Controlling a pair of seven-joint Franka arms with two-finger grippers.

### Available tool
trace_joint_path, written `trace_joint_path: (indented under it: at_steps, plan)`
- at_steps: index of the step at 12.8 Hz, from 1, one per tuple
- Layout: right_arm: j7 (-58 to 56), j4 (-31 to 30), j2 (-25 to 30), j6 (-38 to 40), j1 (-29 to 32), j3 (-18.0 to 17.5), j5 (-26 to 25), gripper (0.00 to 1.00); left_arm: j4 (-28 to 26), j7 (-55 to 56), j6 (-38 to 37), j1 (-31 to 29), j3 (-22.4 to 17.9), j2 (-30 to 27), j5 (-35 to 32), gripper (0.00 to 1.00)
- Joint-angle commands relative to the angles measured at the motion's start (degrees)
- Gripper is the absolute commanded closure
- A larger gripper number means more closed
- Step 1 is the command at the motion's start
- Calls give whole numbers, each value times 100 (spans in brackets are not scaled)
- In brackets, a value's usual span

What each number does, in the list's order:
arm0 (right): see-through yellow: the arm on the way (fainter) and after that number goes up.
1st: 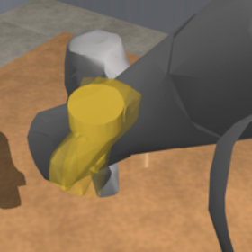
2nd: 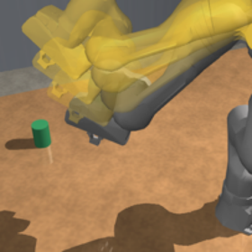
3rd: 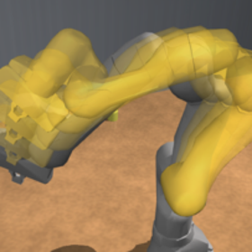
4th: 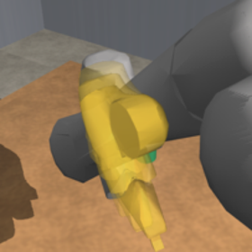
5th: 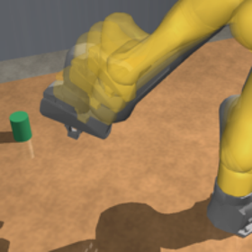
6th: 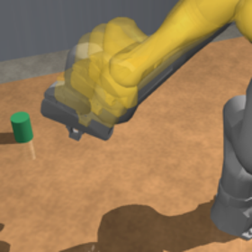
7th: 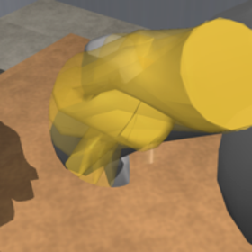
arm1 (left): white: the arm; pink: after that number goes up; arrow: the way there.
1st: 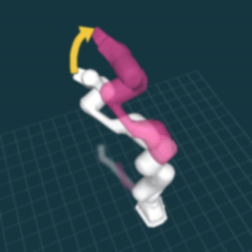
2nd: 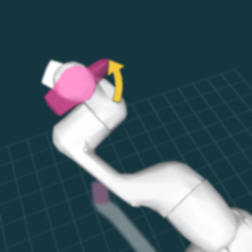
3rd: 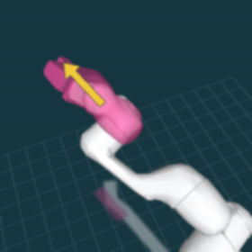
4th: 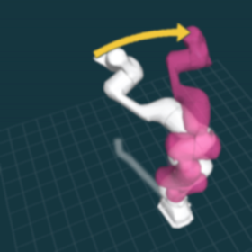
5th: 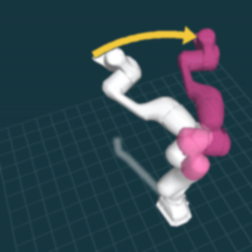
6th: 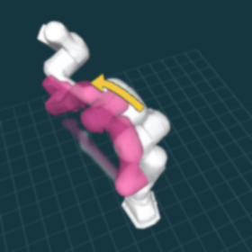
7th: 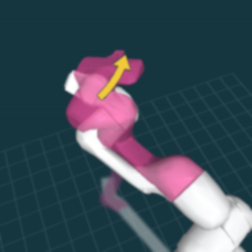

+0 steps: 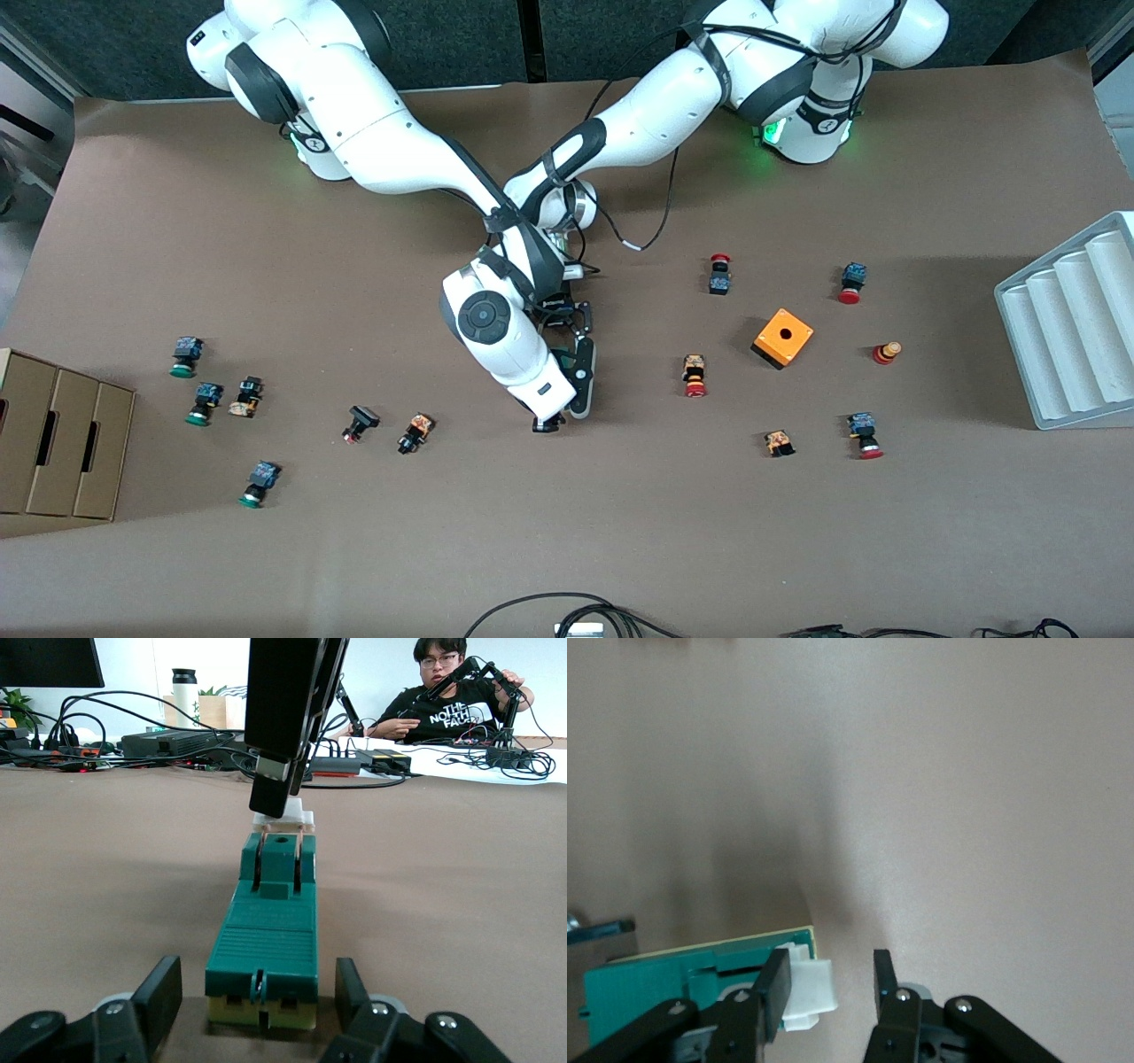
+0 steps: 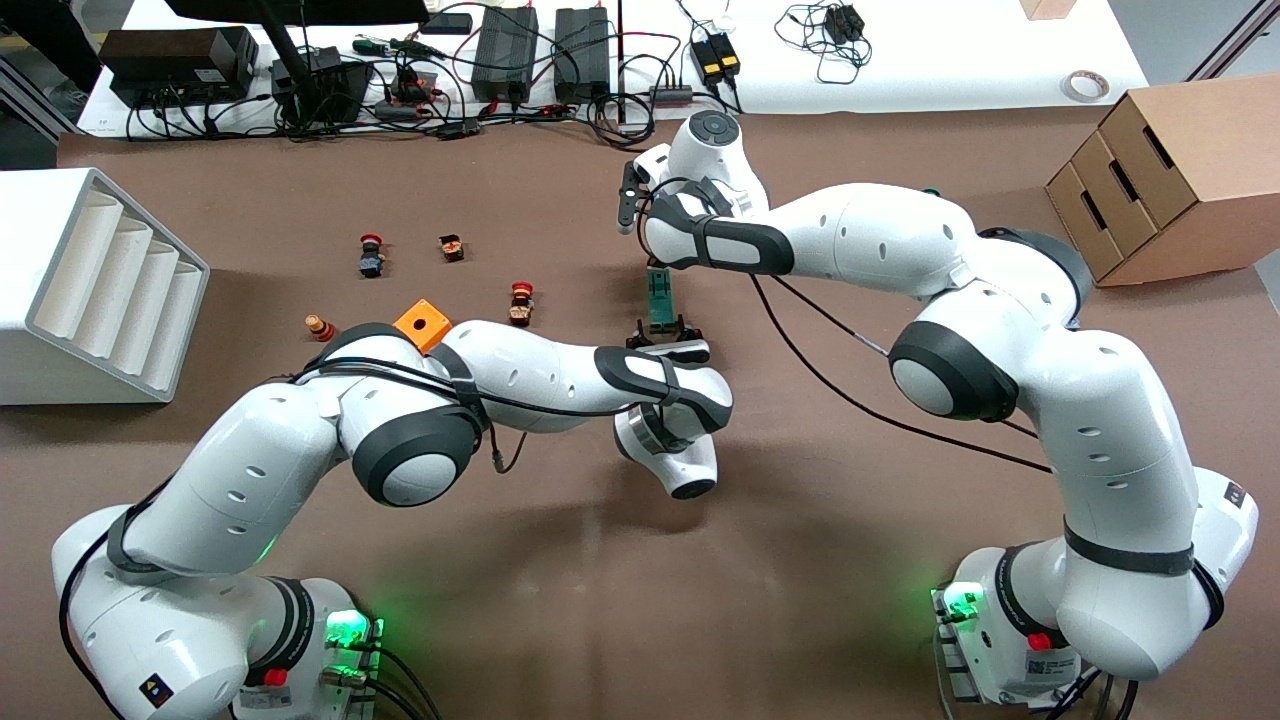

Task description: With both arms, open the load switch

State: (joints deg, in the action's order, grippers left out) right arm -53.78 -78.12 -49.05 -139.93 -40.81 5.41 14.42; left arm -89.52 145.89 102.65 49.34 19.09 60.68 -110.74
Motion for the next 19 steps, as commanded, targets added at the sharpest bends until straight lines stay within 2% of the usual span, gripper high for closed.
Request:
trace_joint_path:
  at_steps: [1, 2, 3, 6, 8, 12, 15, 17, 19]
  plan:
    - [-115, -10, -70, -166, -50, 91, 149, 42, 13, 97, -96, 102, -54, 110, -18, 21]
    - [-124, -10, -78, -166, -42, 91, 149, 40, 13, 97, -96, 93, -54, 102, -18, 21]
    - [-115, -10, -78, -157, -42, 91, 149, 31, 13, 97, -96, 93, -54, 101, -18, 21]
    - [-115, -10, -87, -166, -42, 100, 157, 24, 13, 97, -96, 93, -54, 101, -18, 22]
    - [-115, -19, -96, -157, -42, 118, 157, 31, 13, 97, -96, 93, -54, 102, -18, 22]
    - [-97, -89, -114, -149, -42, 118, 166, 34, 5, 97, -96, 93, -54, 101, -18, 22]
    - [-115, -89, -113, -148, -50, 118, 157, 52, 13, 97, -96, 93, -54, 101, -18, 22]
    - [-124, -98, -113, -148, -50, 118, 140, 60, 13, 97, -96, 93, -54, 101, -18, 22]
    - [-115, -124, -113, -148, -50, 118, 140, 61, 13, 97, -96, 93, -54, 101, -18, 22]
